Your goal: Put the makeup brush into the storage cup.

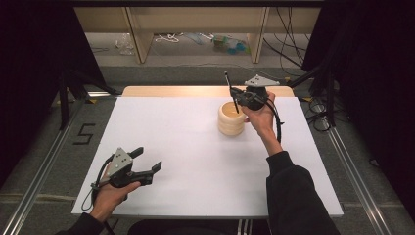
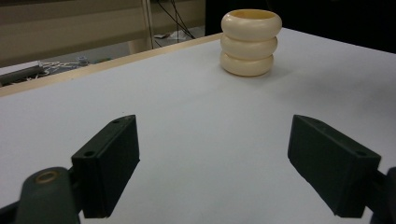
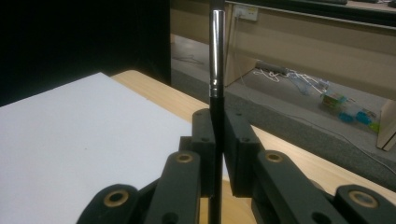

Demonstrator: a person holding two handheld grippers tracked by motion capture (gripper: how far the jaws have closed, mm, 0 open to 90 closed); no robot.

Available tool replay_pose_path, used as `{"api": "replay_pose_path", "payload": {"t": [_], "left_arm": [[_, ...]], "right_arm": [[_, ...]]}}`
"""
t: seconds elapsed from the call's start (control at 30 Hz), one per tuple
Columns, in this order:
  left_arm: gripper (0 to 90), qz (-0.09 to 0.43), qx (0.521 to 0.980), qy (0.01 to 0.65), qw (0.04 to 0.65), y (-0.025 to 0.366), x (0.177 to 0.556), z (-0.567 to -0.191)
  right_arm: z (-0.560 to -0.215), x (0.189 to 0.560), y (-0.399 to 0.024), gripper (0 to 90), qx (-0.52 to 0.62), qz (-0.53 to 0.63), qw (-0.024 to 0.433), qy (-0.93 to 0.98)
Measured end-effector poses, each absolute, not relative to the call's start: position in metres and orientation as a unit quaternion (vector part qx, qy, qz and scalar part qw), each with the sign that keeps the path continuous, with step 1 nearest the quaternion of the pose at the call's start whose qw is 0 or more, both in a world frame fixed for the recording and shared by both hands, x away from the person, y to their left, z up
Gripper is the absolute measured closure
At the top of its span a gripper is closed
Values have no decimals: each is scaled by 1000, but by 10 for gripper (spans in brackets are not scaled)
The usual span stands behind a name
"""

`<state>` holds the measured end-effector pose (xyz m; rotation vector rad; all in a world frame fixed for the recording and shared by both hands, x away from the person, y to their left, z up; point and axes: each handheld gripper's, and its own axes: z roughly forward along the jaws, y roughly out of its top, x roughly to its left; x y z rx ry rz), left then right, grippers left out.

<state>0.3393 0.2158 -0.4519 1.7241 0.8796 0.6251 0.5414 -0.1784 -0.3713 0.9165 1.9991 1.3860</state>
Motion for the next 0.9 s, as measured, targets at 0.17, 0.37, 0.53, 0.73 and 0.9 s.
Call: {"api": "replay_pose_path", "payload": {"t": [0.17, 0.37, 0.53, 0.73, 0.9], "left_arm": [[166, 261, 721, 368, 526, 216, 339, -452], [166, 262, 721, 366, 526, 216, 339, -452], [166, 263, 722, 365, 526, 216, 339, -451], [166, 261, 721, 367, 527, 216, 339, -451], [166, 261, 720, 367, 528, 216, 339, -451]], "right_arm": [[-373, 546, -179, 839, 337, 513, 272, 741], [-376, 549, -182, 840, 349, 516, 263, 737], [-379, 552, -183, 839, 348, 514, 269, 736], [-381, 553, -182, 839, 345, 515, 267, 738], [-386, 555, -182, 839, 349, 508, 264, 742]]}}
